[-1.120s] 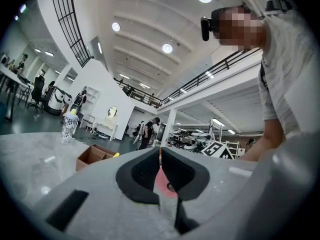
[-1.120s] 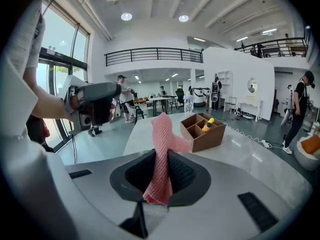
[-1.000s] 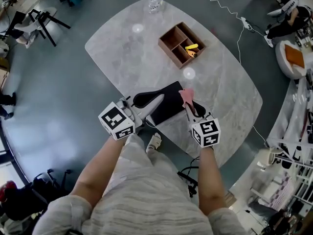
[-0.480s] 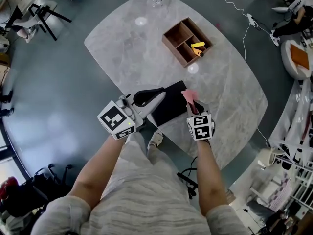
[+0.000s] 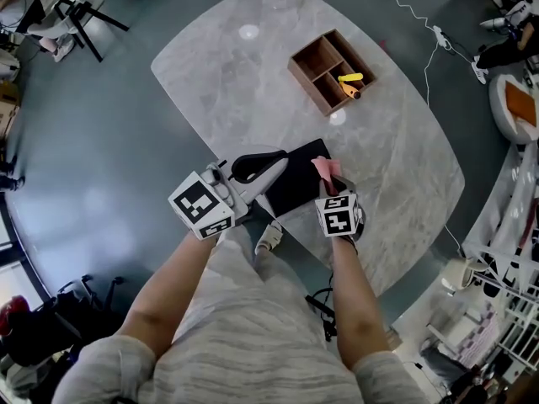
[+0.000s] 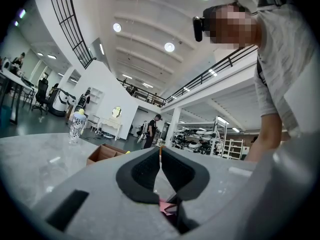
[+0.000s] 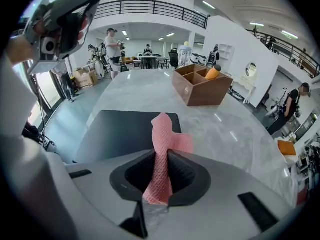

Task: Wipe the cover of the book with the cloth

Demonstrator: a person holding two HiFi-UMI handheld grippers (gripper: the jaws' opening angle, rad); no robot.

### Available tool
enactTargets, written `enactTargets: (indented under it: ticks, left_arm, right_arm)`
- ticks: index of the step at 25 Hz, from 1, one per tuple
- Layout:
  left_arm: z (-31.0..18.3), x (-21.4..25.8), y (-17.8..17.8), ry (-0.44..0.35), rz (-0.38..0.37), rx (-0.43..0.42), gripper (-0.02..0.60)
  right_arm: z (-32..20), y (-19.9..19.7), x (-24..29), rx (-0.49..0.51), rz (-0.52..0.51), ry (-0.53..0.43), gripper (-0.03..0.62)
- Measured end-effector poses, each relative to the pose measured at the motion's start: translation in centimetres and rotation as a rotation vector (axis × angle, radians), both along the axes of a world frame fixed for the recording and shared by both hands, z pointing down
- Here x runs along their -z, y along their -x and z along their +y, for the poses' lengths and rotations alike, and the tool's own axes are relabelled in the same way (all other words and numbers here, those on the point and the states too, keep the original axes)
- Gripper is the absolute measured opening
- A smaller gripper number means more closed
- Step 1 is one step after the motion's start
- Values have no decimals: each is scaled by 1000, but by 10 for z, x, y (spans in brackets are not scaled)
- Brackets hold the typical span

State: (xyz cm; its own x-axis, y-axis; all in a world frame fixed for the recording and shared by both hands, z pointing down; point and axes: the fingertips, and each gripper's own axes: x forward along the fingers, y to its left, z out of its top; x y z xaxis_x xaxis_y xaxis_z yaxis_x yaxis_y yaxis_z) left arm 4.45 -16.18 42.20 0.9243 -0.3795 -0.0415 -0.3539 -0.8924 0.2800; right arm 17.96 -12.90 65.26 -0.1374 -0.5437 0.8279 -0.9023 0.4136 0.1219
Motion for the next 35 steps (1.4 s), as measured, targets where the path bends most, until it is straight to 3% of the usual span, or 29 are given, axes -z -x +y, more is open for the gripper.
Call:
enactTargets:
  ticks: [24, 30, 35]
  left_arm:
    - [3, 16, 9, -21, 18, 15, 25]
    - [3, 23, 13, -31, 21, 23, 24]
    - [0, 26, 14, -38, 26, 29, 25]
  right_arm:
    - [50, 135, -4, 247, -217, 146, 55]
    - [67, 171, -3, 245, -391, 230, 54]
    - [60, 200, 42, 255, -751, 218, 54]
